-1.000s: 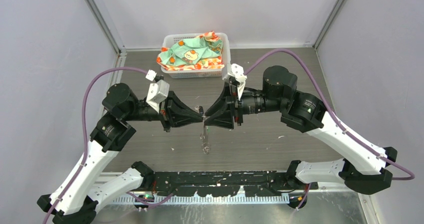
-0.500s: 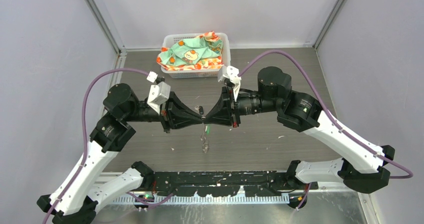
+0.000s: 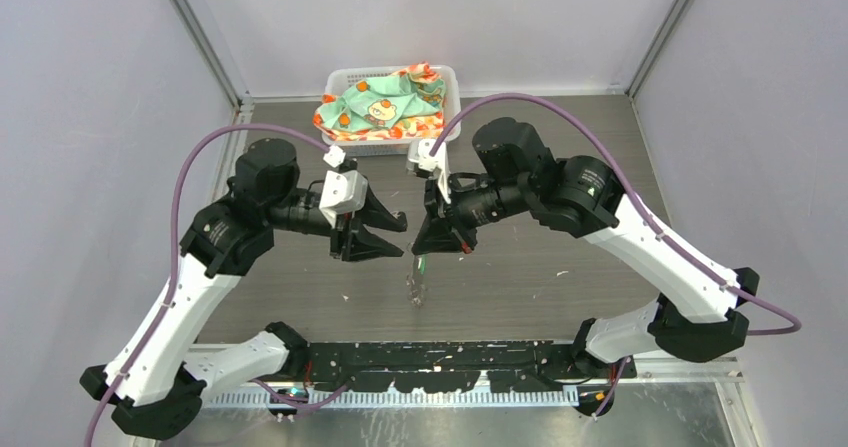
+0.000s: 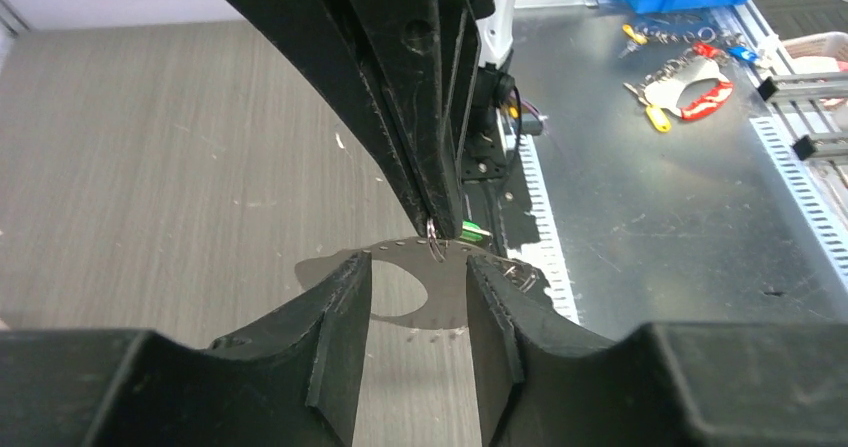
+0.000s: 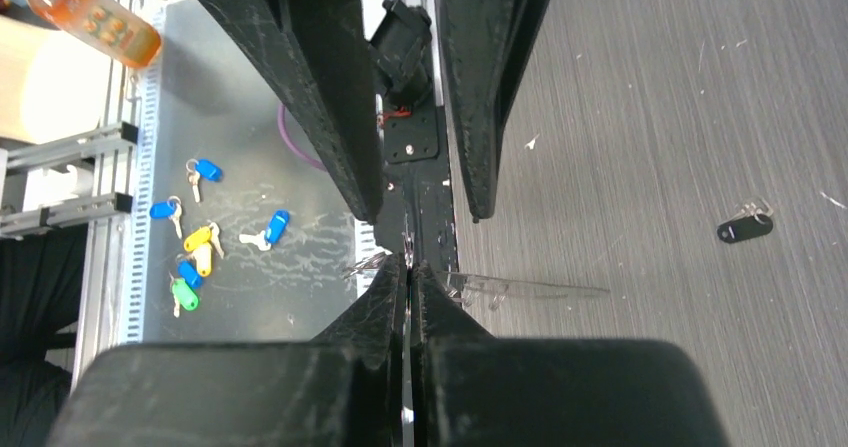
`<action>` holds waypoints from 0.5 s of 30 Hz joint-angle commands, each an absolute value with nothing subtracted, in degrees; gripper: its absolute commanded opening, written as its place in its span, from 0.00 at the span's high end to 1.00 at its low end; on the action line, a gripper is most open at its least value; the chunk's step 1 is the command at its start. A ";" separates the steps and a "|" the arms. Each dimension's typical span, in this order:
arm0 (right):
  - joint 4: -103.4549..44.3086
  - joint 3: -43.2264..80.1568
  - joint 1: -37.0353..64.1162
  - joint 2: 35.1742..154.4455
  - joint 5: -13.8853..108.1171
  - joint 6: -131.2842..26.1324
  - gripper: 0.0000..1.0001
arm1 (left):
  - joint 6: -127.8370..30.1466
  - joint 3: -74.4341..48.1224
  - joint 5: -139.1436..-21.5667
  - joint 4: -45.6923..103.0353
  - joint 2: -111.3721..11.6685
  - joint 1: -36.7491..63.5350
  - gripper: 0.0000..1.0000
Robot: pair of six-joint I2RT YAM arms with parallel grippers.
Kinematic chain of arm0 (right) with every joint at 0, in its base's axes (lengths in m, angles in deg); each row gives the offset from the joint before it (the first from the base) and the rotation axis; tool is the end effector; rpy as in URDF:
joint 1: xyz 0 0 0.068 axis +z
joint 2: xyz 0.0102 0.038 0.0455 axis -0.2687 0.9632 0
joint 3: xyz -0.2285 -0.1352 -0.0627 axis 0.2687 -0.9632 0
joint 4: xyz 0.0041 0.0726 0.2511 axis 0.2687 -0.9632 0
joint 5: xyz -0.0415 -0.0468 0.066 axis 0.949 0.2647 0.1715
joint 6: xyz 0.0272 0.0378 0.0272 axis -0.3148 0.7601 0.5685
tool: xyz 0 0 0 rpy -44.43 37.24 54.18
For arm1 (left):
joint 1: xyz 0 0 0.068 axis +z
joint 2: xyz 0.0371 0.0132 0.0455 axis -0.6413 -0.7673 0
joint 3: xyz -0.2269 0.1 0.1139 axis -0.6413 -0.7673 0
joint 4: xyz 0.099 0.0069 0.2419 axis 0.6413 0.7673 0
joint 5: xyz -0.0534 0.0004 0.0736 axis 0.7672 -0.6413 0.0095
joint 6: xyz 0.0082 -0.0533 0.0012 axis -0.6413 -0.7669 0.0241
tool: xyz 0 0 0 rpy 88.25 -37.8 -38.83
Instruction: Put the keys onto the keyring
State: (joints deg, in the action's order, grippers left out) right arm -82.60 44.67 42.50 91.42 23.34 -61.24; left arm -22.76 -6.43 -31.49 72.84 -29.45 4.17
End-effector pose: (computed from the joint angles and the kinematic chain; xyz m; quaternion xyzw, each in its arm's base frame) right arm 0.1183 0.2250 0.4749 -0.5336 0.6521 0.4349 0.3177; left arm 0.1099 -0.1160 0.4548 0.5558 0.5251 -0.4755 0.4351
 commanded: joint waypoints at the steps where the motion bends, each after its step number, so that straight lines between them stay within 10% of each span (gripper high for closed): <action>1: -86.88 49.46 43.46 92.52 23.97 -63.81 0.99 | -17.76 -3.34 -28.75 79.00 -31.90 4.18 0.61; 15: -92.44 55.88 43.80 97.30 24.52 -66.03 0.99 | -15.18 -0.08 -25.99 82.85 -34.75 4.15 0.72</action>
State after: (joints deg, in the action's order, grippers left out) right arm -91.94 53.18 43.55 96.99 24.30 -65.17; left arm -16.58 -2.37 -29.15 81.95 -34.96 4.17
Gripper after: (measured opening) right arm 0.034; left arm 0.280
